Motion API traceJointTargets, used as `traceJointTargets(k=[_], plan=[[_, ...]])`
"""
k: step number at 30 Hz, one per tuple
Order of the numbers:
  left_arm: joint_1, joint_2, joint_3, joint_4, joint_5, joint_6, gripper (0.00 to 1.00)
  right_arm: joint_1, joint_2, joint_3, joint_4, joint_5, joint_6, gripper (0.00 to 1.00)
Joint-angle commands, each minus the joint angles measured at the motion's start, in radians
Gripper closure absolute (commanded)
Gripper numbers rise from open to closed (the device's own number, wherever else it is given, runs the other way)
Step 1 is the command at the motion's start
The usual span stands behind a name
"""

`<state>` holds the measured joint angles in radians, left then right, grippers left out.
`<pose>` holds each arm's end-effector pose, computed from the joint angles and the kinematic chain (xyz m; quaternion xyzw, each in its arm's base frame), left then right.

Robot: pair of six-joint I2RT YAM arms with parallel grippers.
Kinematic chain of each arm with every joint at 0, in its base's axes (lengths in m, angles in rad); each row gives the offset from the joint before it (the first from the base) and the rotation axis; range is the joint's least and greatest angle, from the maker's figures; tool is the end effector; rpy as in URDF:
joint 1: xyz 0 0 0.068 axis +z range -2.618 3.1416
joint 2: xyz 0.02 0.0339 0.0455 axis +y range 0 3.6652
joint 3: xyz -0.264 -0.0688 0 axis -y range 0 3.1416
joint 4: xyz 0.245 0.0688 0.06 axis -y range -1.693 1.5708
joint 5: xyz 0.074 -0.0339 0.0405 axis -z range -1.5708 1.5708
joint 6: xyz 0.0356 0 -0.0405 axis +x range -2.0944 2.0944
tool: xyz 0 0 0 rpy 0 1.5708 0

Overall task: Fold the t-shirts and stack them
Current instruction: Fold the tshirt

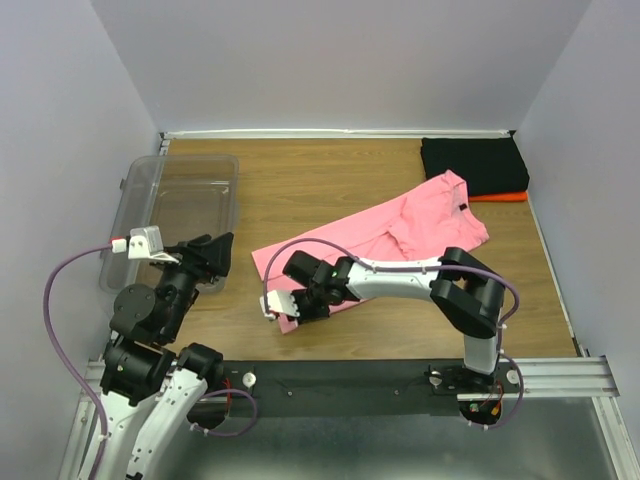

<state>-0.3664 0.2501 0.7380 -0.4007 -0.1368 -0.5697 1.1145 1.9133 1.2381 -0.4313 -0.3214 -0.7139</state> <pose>0.0590 -0.0174 0.3562 -0.1185 0.6654 -0.2906 0.6773 0.1598 0.3512 0.1595 -0.7834 0.5572 0.1978 0.1916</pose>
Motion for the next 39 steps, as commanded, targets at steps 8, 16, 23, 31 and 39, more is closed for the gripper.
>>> traceJointTargets(k=[8,16,23,31,39], plan=[[0.006,0.084,-0.022,0.088,0.075,0.021,0.32,0.145,0.015,0.001,-0.075,-0.073,0.019,0.99],[0.004,0.195,-0.037,0.192,0.124,0.056,0.32,0.209,-0.008,0.04,-0.104,-0.061,0.028,0.97],[0.007,0.487,0.015,0.388,0.273,0.113,0.32,0.145,-0.193,-0.032,-0.173,0.082,-0.021,0.29],[-0.017,1.105,0.243,0.543,0.679,0.135,0.31,-0.537,-0.597,-0.259,-0.179,-0.051,0.023,0.22],[-0.19,1.771,0.881,0.147,0.689,0.451,0.32,-1.26,-0.701,-0.328,-0.075,-0.324,0.304,0.22]])
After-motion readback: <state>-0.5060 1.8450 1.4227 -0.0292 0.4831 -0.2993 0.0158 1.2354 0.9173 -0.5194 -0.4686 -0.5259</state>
